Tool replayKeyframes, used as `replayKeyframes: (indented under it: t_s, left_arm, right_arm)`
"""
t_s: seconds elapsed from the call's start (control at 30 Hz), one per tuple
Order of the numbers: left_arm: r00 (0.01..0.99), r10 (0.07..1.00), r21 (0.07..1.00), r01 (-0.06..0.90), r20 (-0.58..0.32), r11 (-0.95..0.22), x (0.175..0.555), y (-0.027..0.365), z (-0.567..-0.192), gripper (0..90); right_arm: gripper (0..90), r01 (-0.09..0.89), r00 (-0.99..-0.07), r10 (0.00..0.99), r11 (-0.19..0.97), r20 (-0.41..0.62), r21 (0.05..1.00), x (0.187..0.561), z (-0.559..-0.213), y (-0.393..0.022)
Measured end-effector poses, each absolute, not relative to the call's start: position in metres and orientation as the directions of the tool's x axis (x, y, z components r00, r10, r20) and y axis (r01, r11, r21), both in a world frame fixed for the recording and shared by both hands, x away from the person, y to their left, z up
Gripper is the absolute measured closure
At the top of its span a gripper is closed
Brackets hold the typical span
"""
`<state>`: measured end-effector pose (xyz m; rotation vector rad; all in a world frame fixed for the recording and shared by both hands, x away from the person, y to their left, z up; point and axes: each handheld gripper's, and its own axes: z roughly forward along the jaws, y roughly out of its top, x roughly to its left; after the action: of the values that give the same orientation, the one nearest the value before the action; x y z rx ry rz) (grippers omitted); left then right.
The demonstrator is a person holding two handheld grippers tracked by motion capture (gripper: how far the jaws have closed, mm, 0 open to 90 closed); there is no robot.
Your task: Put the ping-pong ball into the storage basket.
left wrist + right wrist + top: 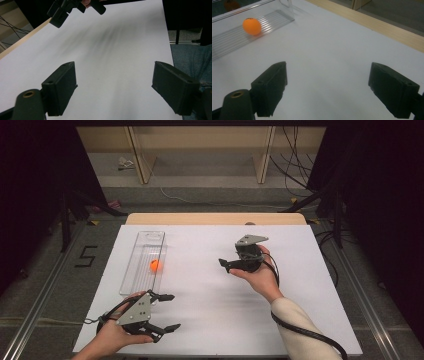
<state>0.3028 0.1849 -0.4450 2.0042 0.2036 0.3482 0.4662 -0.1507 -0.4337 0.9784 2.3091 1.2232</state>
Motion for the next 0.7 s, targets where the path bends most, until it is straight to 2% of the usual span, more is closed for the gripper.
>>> replayKeyframes:
  t_s: [0.7]
  left_arm:
    - [0.943,0.294,0.898,-0.01,0.155,-0.44,0.303,0.185,-0.445,18.9]
  right_arm:
    - [16.3,0.424,-0.676,0.737,0.367,0.019,0.828,0.455,-0.435,-0.176]
